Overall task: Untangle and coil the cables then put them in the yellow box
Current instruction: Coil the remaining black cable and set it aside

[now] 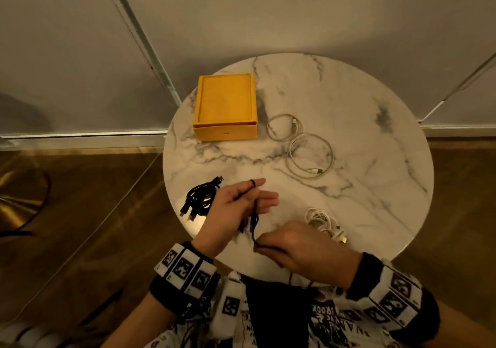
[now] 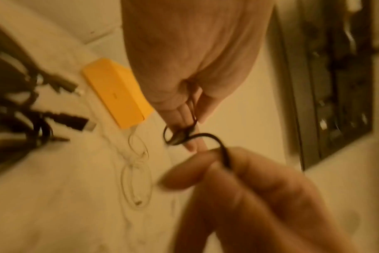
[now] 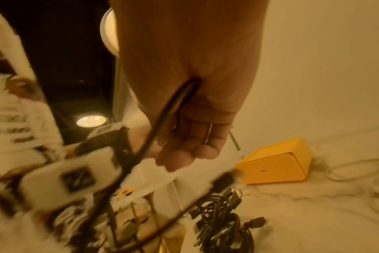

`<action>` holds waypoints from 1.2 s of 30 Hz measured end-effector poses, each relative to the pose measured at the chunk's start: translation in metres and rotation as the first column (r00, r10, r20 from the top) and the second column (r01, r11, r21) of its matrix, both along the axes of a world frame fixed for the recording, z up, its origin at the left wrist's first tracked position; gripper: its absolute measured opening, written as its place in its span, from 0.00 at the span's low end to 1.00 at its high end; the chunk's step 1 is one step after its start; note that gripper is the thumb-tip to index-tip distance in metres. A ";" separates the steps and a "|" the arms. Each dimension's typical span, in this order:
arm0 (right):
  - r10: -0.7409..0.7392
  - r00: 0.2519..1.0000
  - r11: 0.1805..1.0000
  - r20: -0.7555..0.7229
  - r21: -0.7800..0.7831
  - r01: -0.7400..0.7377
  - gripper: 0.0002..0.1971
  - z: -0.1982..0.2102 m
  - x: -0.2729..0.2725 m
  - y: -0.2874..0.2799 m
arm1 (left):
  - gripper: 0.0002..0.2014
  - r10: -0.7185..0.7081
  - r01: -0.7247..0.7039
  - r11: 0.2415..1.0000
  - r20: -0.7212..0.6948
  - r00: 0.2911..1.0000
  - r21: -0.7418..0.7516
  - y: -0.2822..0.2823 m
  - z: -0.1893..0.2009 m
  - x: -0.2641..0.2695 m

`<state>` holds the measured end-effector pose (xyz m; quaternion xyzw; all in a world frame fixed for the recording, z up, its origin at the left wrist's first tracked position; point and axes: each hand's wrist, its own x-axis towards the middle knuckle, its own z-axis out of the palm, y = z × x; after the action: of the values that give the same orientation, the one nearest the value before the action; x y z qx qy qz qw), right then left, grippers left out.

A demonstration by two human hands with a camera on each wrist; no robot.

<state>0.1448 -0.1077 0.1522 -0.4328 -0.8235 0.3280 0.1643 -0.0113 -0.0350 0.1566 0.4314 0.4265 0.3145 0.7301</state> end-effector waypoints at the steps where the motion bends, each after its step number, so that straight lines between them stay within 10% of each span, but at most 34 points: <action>1: 0.032 0.999 0.999 0.012 0.000 -0.032 0.14 -0.002 -0.005 -0.003 | 0.13 0.101 -0.096 0.994 0.084 0.991 -0.056 0.002 0.002 0.003; 7: -0.083 0.992 0.995 -0.097 0.047 0.087 0.15 0.008 0.005 0.004 | 0.14 0.136 -0.141 0.989 0.100 0.986 0.035 0.006 -0.002 0.007; 12: -0.151 0.985 0.982 -0.083 0.104 0.160 0.11 0.017 0.030 0.011 | 0.11 -0.347 0.450 0.827 -0.323 0.881 0.337 0.000 -0.008 -0.009; 14: -0.191 0.975 0.972 -0.110 0.119 0.204 0.07 0.021 0.042 0.016 | 0.12 -0.497 0.557 0.787 -0.263 0.827 0.265 -0.004 -0.004 -0.012; 27: -0.350 0.848 0.908 -0.397 0.078 0.411 0.09 0.017 0.045 0.028 | 0.15 -0.360 0.366 0.930 0.224 0.906 0.015 -0.011 0.009 -0.001; 36: -0.574 0.601 0.818 -0.556 -0.361 0.448 0.06 0.017 0.039 0.033 | 0.16 -0.423 0.413 0.895 0.031 0.905 0.171 -0.009 0.006 -0.008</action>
<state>0.1835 -0.0748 0.1696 -0.5247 -0.5222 0.4687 0.4820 -0.0193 -0.0443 0.1626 0.5595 0.2722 0.1980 0.7574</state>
